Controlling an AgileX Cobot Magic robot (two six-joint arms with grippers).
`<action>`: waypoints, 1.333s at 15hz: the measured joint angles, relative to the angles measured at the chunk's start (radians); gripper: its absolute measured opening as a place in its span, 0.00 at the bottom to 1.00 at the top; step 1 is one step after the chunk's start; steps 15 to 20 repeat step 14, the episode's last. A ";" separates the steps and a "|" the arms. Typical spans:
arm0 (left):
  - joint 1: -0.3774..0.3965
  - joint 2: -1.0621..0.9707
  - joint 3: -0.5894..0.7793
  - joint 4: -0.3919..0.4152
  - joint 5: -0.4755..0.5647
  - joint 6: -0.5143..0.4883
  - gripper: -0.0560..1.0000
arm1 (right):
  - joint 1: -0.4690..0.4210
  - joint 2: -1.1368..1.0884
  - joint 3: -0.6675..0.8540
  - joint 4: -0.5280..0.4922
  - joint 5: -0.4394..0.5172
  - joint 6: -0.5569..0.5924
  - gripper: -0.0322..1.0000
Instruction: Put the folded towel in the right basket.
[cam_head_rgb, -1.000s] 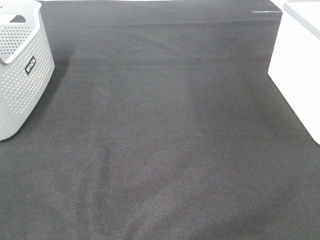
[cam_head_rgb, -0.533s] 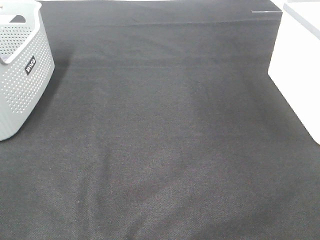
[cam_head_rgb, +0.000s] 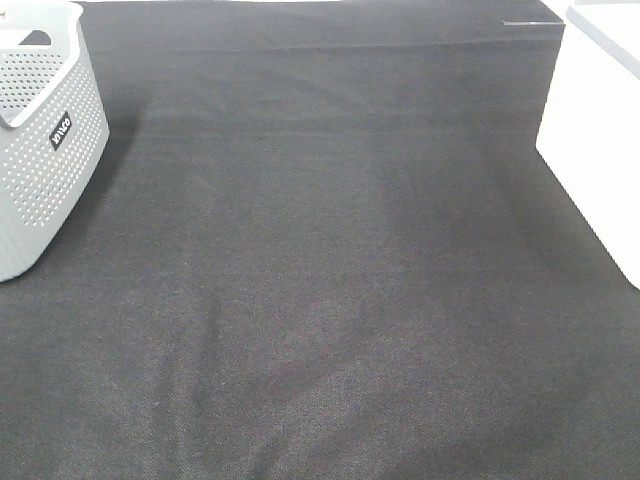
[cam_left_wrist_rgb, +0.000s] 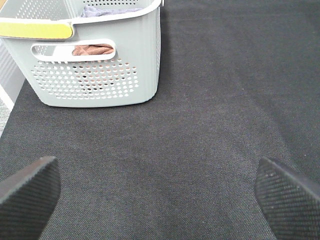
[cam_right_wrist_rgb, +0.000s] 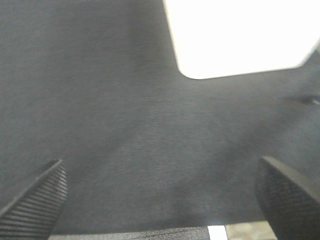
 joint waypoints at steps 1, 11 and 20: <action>0.000 0.000 0.000 0.000 0.000 0.000 0.99 | -0.013 0.000 0.000 0.005 0.000 0.000 0.98; 0.000 0.000 0.000 0.000 0.000 0.000 0.99 | -0.015 0.000 0.000 0.008 0.000 0.000 0.98; 0.000 0.000 0.000 0.000 0.000 0.000 0.99 | -0.015 0.000 0.000 0.008 0.000 0.000 0.98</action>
